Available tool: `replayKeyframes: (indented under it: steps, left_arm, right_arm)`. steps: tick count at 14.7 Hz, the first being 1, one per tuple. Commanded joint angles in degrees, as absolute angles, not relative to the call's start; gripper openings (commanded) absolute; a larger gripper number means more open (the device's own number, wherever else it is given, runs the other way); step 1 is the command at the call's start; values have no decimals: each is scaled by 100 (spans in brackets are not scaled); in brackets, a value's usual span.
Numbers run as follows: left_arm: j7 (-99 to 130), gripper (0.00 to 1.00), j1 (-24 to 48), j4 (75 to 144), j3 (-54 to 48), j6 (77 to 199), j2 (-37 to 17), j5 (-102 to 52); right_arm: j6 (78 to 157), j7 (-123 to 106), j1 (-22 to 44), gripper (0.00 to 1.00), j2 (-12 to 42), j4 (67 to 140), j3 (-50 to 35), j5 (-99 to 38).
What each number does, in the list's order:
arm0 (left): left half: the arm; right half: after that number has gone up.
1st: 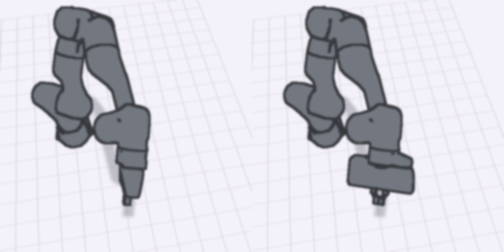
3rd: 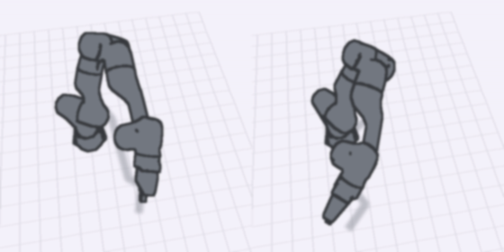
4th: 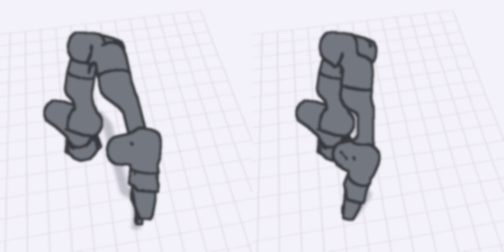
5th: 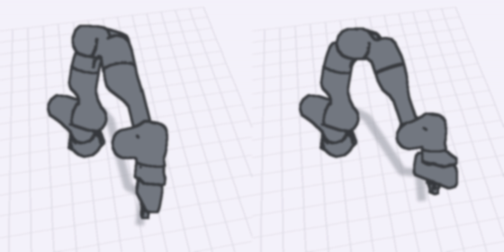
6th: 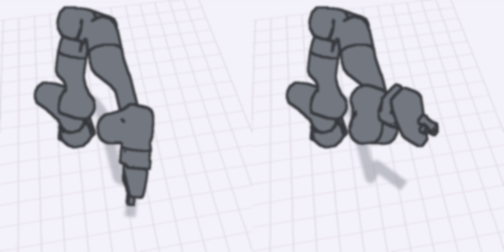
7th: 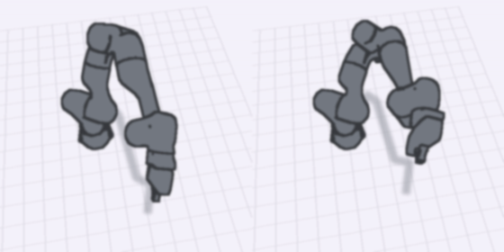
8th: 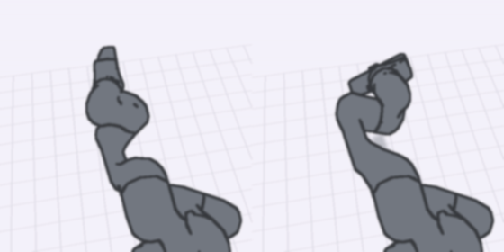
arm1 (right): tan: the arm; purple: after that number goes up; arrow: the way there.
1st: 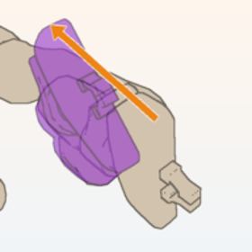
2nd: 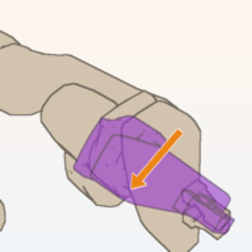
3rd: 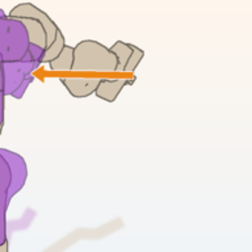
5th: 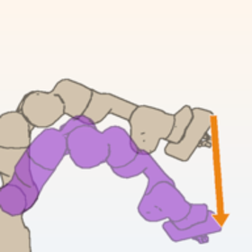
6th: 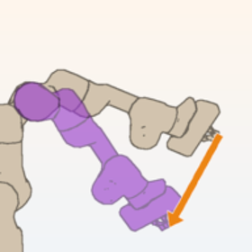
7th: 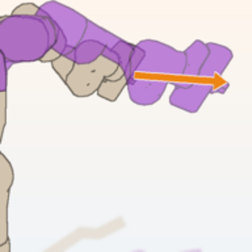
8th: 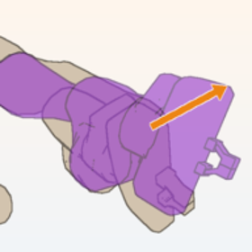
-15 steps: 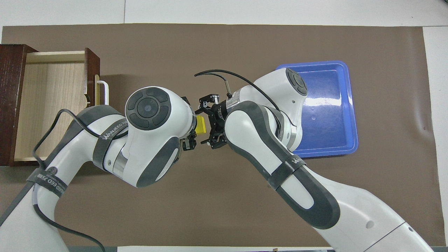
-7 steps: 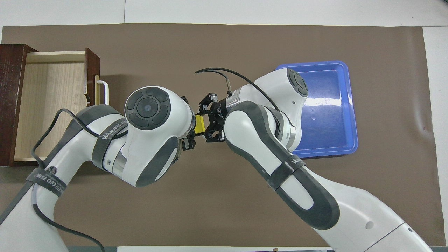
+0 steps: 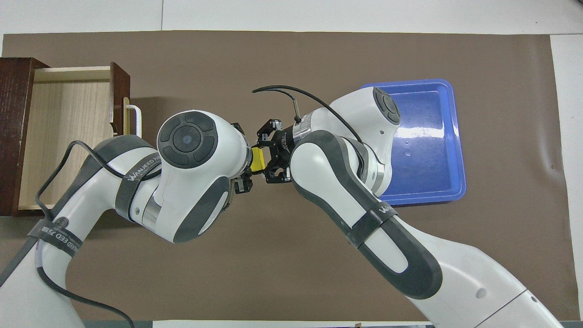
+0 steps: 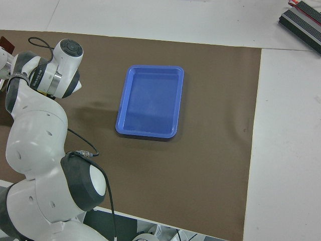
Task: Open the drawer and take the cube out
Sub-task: 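Carry the cube with the right gripper while the left gripper withdraws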
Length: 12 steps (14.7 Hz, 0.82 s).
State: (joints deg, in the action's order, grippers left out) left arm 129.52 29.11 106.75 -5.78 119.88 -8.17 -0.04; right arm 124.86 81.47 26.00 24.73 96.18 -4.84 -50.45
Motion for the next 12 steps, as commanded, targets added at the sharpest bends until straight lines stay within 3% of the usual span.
replayKeyframes:
  steps: [1,8,12]
  left_arm:
    - [12736,100,2910,10697,-527,11962,-773,97]
    - [11429,100,1848,10714,-519,11821,-782,105]
    - [10172,100,1048,10749,-519,11874,-782,439]
  right_arm:
    - [12410,8288,2558,0,2566,9378,-483,-5317]
    - [12366,8279,2479,0,2575,9378,-475,-5317]
    - [11884,8236,1752,0,2619,9300,-440,-5204]
